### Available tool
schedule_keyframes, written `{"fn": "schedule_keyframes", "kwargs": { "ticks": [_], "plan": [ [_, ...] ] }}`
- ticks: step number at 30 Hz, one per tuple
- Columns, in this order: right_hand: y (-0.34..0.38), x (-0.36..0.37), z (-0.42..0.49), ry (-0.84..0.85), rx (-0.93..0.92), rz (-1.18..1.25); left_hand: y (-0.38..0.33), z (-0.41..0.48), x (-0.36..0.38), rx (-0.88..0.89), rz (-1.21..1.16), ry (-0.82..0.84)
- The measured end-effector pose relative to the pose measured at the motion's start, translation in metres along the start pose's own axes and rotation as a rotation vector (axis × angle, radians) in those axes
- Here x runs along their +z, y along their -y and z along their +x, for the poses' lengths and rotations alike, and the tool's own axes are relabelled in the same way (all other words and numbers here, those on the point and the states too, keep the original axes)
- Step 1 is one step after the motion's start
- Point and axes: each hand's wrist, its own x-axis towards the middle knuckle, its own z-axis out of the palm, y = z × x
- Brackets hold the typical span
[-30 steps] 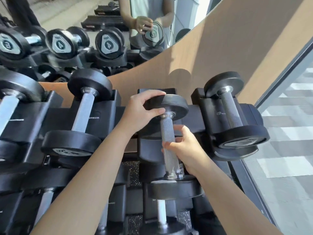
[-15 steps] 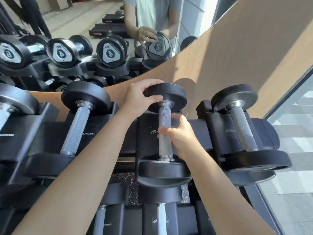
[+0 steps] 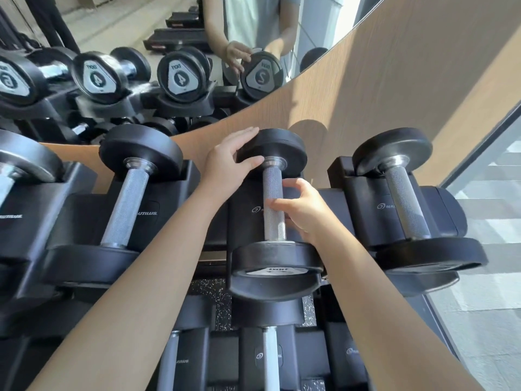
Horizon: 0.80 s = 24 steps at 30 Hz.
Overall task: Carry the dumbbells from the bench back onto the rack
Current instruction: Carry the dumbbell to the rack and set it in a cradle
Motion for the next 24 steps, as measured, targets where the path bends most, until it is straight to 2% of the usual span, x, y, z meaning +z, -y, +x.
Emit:
{"fn": "schedule_keyframes", "kwargs": {
  "ticks": [4,8,13,18,24],
  "plan": [
    [-0.004,-0.011,-0.02,0.019,-0.099,-0.006,-0.008,-0.055,-0.004,-0.099,-0.214,-0.095],
    [-0.012,-0.023,-0.046,0.017,-0.177,0.064,-0.013,-0.113,0.0,-0.147,-0.373,-0.077],
    [-0.031,-0.032,-0.079,0.043,-0.317,-0.006,-0.011,-0.15,0.003,-0.165,-0.366,-0.065],
    [-0.045,-0.035,-0.1,0.065,-0.416,-0.123,-0.014,-0.163,0.006,-0.139,-0.219,-0.034],
    [-0.054,-0.029,-0.103,0.008,-0.443,-0.195,-0.02,-0.166,0.008,-0.121,-0.148,-0.061]
  ]
}}
